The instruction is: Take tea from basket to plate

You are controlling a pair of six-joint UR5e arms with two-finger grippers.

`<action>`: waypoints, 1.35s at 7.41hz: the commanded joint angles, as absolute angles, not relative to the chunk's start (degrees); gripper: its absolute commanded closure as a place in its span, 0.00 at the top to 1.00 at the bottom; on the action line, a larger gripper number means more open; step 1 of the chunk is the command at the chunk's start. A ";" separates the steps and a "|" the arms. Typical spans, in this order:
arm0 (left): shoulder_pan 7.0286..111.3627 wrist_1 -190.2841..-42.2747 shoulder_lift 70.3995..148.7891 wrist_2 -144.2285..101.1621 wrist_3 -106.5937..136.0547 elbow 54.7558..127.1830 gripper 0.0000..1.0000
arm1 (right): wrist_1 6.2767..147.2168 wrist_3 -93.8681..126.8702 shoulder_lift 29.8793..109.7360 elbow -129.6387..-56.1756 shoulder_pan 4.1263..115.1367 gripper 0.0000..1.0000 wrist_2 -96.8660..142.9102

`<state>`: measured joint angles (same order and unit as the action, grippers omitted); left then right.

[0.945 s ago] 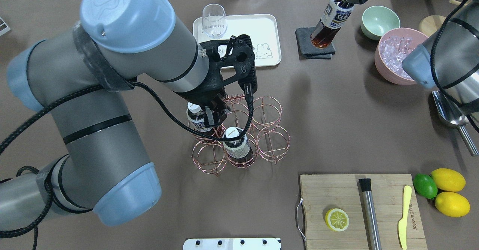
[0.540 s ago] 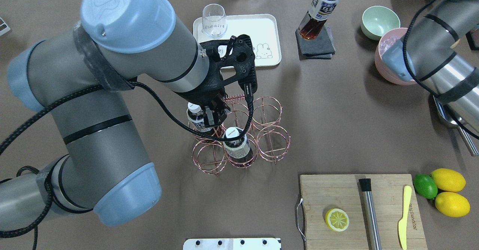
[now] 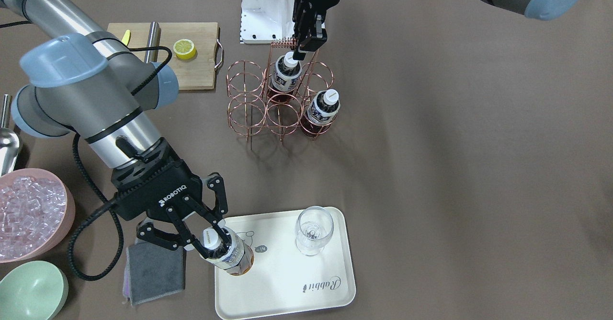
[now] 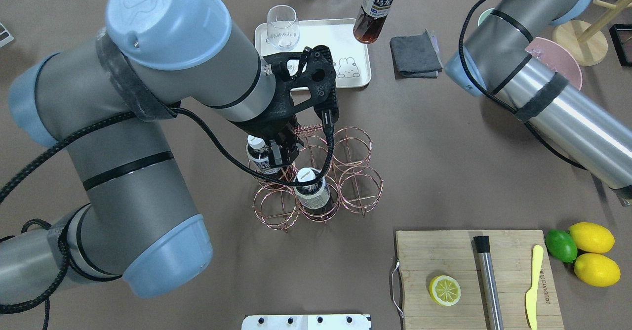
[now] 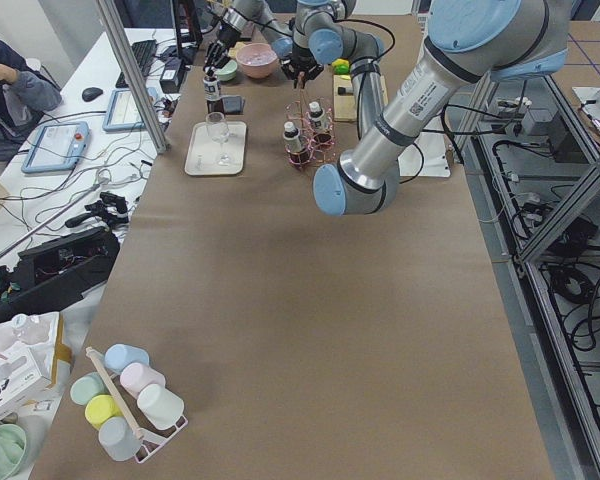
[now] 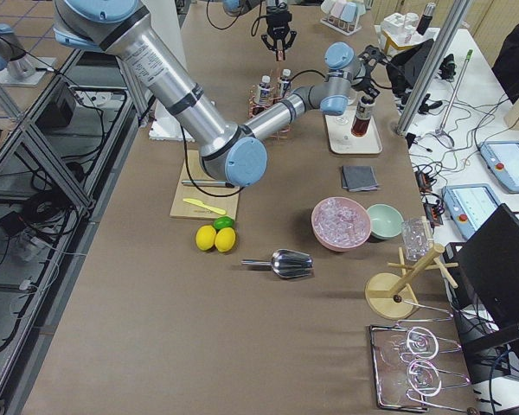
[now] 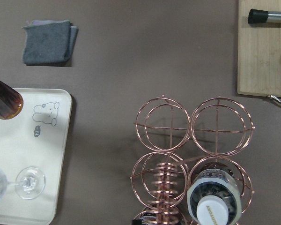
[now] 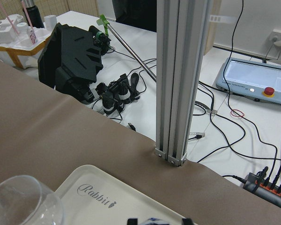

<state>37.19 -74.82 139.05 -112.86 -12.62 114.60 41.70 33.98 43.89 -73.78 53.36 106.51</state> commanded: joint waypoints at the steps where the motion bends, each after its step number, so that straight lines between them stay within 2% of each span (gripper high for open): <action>1: 42.43 -72.69 139.75 -115.29 -12.83 114.96 0.00 | 41.75 34.10 41.05 -69.01 51.07 0.00 103.81; 3: 48.39 -70.94 139.31 -120.21 -18.06 114.96 0.00 | 41.75 34.10 41.04 -68.64 49.58 0.00 102.75; 8: 68.08 -67.68 127.73 -130.96 -33.04 115.22 0.00 | 41.84 33.84 41.05 -67.76 47.46 0.00 100.20; 9: 71.07 -67.33 125.53 -130.87 -33.05 115.22 0.00 | 41.75 34.01 41.13 -67.76 47.46 0.99 98.80; 10: 74.41 -63.67 123.85 -130.87 -32.96 115.40 0.00 | 41.66 34.10 41.13 -68.29 47.46 1.00 98.79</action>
